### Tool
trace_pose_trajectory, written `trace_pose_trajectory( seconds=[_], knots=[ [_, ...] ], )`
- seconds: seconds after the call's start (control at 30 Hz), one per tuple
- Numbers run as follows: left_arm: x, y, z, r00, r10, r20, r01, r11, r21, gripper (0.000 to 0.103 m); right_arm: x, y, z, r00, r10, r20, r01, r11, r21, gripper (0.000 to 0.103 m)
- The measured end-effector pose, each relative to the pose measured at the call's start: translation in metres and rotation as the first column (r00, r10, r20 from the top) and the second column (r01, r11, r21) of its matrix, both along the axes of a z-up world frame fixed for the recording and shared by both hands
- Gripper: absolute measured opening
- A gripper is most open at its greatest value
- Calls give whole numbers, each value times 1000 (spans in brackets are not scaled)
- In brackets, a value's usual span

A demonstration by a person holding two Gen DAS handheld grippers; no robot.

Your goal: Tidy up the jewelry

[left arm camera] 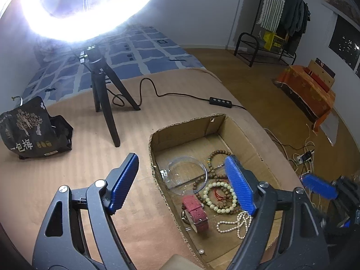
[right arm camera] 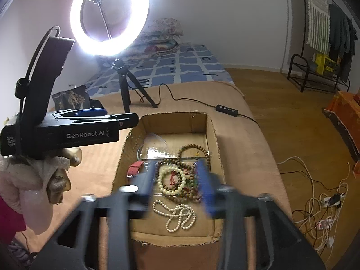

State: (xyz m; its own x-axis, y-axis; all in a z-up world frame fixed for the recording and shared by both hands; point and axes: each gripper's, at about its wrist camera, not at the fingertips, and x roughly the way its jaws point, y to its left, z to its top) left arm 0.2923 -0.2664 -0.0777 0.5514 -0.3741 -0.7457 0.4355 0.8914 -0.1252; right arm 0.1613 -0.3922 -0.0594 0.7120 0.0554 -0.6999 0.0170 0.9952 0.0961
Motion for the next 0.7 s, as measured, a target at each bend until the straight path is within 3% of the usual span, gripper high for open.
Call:
trace_pose_trajectory(
  seconds=[0.2,0.7],
  knots=[
    [-1,3,0,1000,9,-3,-9,1000,10,82,-1,1,5,999,-37,15,37,999,-32,76],
    [-29,14,28,999,3,54,-4,1000,13,82,-19,9,27,996,-67,61,72,994,-82,77]
  ],
)
